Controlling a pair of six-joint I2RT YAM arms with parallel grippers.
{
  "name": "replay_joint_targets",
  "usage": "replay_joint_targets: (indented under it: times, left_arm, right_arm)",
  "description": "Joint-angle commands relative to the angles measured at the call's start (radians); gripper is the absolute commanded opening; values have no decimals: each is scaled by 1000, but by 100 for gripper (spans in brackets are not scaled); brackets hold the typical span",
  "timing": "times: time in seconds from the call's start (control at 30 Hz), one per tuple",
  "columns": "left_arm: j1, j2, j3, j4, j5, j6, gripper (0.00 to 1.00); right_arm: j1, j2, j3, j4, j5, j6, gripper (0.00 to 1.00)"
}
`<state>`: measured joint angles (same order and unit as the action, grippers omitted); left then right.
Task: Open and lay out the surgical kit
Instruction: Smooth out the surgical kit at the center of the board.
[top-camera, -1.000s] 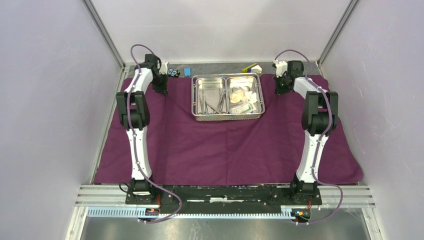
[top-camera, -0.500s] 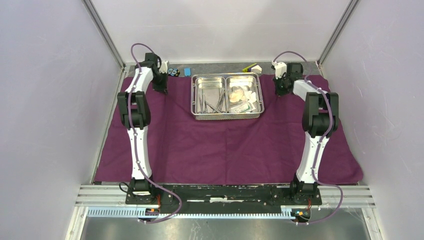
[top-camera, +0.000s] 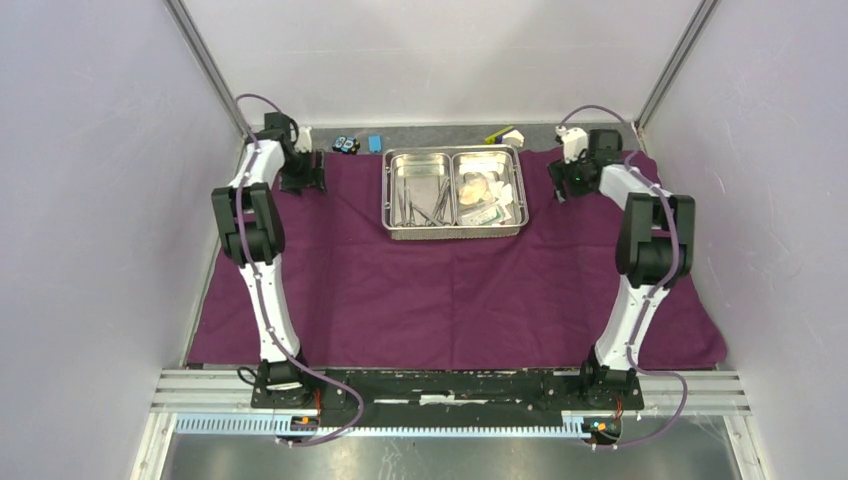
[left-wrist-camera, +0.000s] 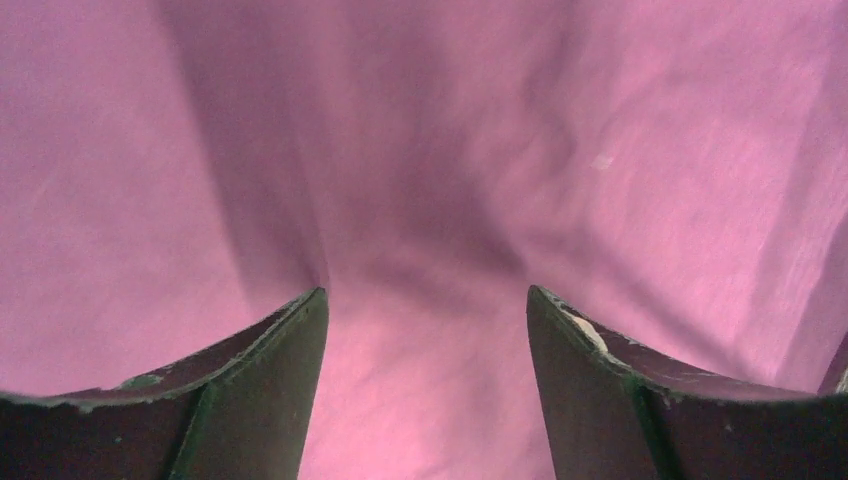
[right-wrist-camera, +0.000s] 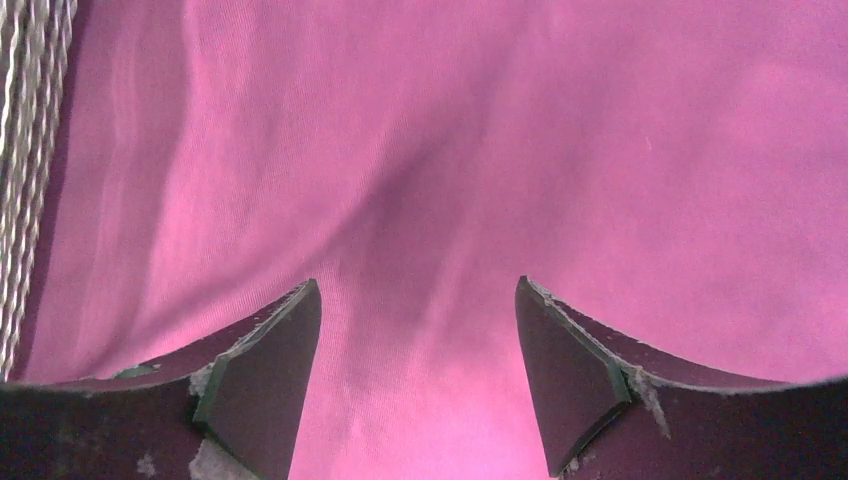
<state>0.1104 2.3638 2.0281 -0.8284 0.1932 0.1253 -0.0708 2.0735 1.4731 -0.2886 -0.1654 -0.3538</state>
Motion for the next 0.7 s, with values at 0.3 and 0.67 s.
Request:
replay_joint_targets:
  times: [0.3,0.67]
  left_arm:
    - [201,-509,-644,193,-16,238,93]
    - [320,-685,-984,251,-109,387,93]
  right_arm:
    - [-203,-438,-469,-98,-95,-358,86]
    - [-312,-559,-729,-126,-15,-568,86]
